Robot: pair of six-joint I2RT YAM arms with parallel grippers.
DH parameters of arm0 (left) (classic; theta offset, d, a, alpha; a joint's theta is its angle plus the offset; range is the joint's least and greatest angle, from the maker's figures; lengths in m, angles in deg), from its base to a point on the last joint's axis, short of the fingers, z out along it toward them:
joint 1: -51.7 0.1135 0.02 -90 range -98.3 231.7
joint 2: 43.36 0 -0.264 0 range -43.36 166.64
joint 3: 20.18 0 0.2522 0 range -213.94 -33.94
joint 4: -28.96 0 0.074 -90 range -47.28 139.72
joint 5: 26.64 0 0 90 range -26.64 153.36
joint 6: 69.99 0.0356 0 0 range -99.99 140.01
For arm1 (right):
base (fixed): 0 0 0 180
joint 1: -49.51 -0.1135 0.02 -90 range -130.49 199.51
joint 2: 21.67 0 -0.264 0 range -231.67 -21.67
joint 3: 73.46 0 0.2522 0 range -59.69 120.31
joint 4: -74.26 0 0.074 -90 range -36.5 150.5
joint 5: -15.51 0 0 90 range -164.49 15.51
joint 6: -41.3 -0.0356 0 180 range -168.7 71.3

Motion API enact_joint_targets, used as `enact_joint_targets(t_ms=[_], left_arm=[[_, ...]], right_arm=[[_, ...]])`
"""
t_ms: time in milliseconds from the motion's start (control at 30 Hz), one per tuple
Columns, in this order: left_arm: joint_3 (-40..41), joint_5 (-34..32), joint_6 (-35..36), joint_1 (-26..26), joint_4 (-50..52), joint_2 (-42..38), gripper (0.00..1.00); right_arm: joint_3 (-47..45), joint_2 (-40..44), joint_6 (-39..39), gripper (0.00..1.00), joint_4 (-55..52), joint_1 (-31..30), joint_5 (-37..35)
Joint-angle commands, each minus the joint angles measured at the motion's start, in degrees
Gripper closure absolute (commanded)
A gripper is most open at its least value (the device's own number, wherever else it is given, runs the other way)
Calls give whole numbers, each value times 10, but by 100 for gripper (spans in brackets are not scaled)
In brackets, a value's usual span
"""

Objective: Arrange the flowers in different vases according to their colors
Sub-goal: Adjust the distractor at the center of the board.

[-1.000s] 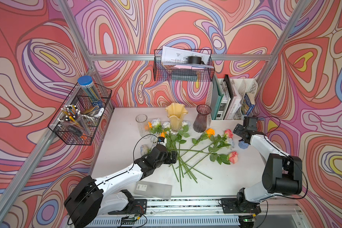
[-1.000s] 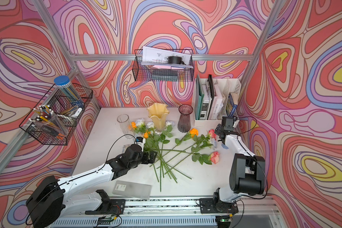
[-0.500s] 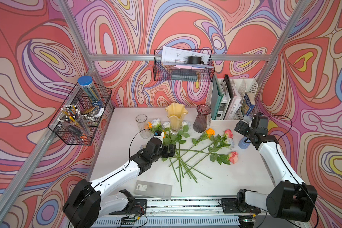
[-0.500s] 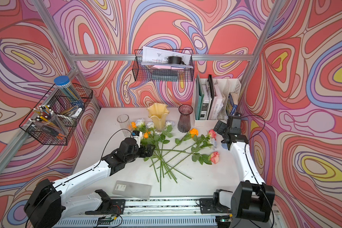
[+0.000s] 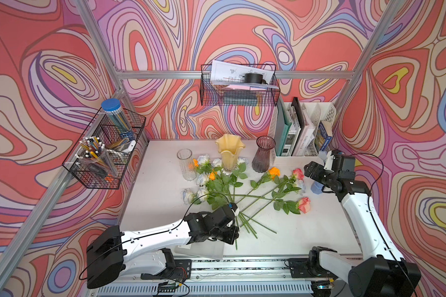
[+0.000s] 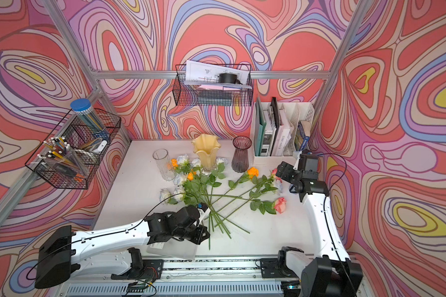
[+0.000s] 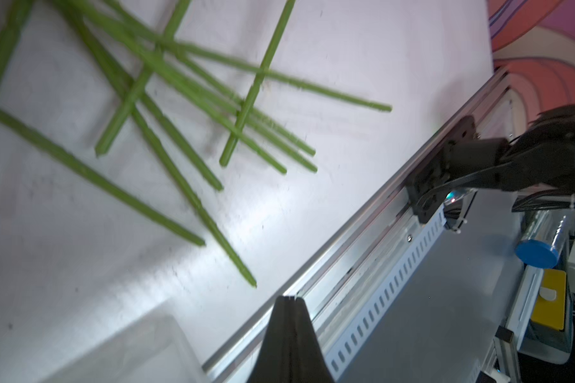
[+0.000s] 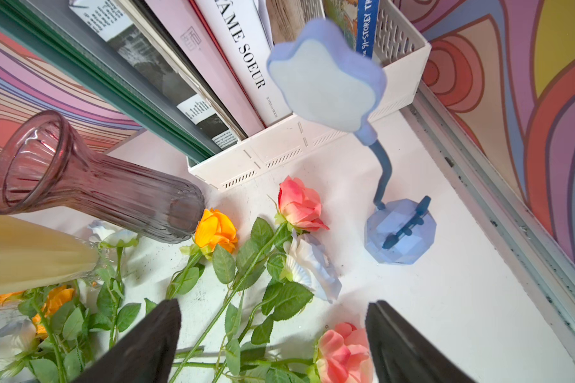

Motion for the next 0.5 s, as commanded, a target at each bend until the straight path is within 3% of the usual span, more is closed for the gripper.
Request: enact_joint_targets(t_ms=[0, 67, 267, 400, 467], left_arm=[[-8, -14, -81, -46, 117, -12, 100], [-6, -13, -101, -58, 164, 12, 100], [-1, -32, -104, -59, 161, 95, 100], [26, -43, -99, -17, 156, 142, 100], [14, -109, -90, 26, 226, 149, 100]], right_arm=[[9, -6, 2, 11, -3, 0, 20], [8, -6, 1, 11, 0, 1, 24], [2, -5, -1, 11, 17, 1, 40], [2, 2, 1, 11, 24, 1, 43], [4, 2, -1, 11, 24, 1, 49]])
